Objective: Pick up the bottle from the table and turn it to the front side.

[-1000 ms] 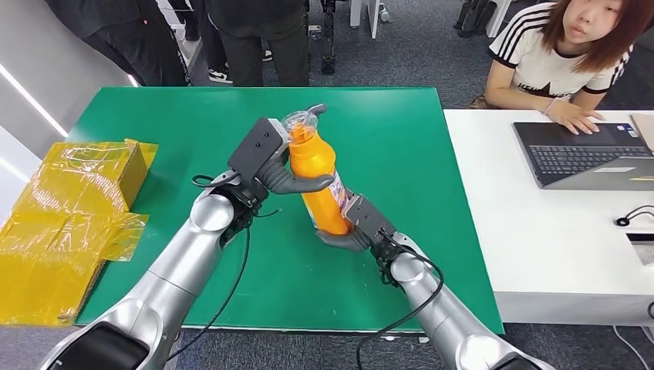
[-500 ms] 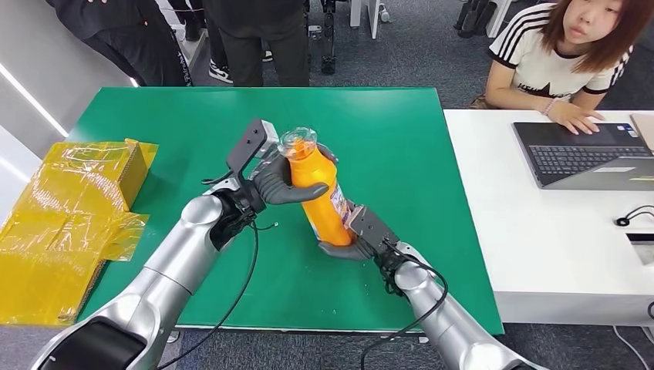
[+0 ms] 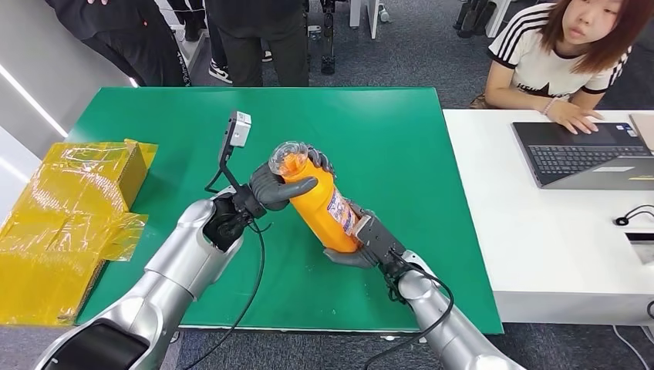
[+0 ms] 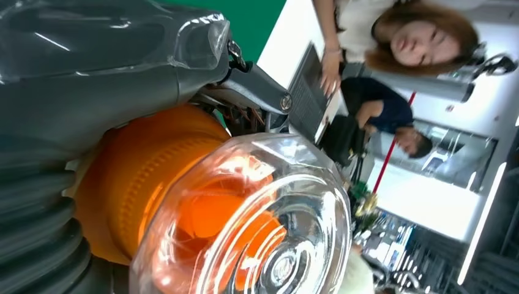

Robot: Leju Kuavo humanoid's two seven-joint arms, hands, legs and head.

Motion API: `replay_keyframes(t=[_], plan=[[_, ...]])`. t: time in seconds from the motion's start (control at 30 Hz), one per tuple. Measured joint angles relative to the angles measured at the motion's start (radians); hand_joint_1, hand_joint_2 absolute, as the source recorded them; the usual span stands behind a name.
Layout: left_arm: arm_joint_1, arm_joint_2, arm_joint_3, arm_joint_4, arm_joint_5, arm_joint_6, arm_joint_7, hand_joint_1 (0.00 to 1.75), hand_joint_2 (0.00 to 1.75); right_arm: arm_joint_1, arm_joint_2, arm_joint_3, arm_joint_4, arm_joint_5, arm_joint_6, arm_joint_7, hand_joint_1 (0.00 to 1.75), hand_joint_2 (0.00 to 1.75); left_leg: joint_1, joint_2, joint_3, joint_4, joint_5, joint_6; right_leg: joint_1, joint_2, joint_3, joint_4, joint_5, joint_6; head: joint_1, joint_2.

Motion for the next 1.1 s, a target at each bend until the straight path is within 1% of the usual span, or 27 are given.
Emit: replay_keyframes(t=[0.13,0.37,0.47,0.57,0.77,1.03,1.1], plan=[[0.011,0.0,-0.004,-0.036,-0.072,0.075,-0.062,1.75,1.75,0.013,0.0,-0.017,-0.041,0.011,-0.007,0.015,0.0,1.75,0.0,0.0,0.0,0.0,0.0,0.0,0.0,0.0,0.0,0.0,0.0,0.0,0.0,0.0],[0.011,0.0,-0.007,-0.072,-0.106,0.11,-0.079,1.75,1.75,0.018,-0.003,-0.032,-0.076,0.009,-0.001,0.021,0.0,1.75,0.0,0.0,0.0,0.0,0.0,0.0,0.0,0.0,0.0,0.0,0.0,0.0,0.0,0.0],[0.011,0.006,-0.008,-0.087,-0.179,0.173,-0.122,1.75,1.75,0.018,-0.009,-0.037,-0.08,-0.006,0.012,0.019,0.0,1.75,0.0,0.0,0.0,0.0,0.0,0.0,0.0,0.0,0.0,0.0,0.0,0.0,0.0,0.0],[0.012,0.024,-0.007,-0.102,-0.248,0.223,-0.161,1.75,1.75,0.024,-0.022,-0.042,-0.086,-0.025,0.02,0.002,0.0,1.75,0.0,0.0,0.0,0.0,0.0,0.0,0.0,0.0,0.0,0.0,0.0,0.0,0.0,0.0],[0.027,0.063,-0.001,-0.112,-0.287,0.232,-0.19,1.75,1.75,0.057,-0.044,-0.053,-0.119,-0.042,0.032,-0.019,0.0,1.75,0.0,0.0,0.0,0.0,0.0,0.0,0.0,0.0,0.0,0.0,0.0,0.0,0.0,0.0],[0.037,0.089,0.001,-0.125,-0.318,0.247,-0.206,1.75,1.75,0.08,-0.058,-0.058,-0.161,-0.044,0.032,-0.02,0.0,1.75,0.0,0.0,0.0,0.0,0.0,0.0,0.0,0.0,0.0,0.0,0.0,0.0,0.0,0.0],[0.04,0.094,0.002,-0.132,-0.355,0.273,-0.219,1.75,1.75,0.087,-0.06,-0.059,-0.171,-0.044,0.032,-0.02,0.0,1.75,0.0,0.0,0.0,0.0,0.0,0.0,0.0,0.0,0.0,0.0,0.0,0.0,0.0,0.0]])
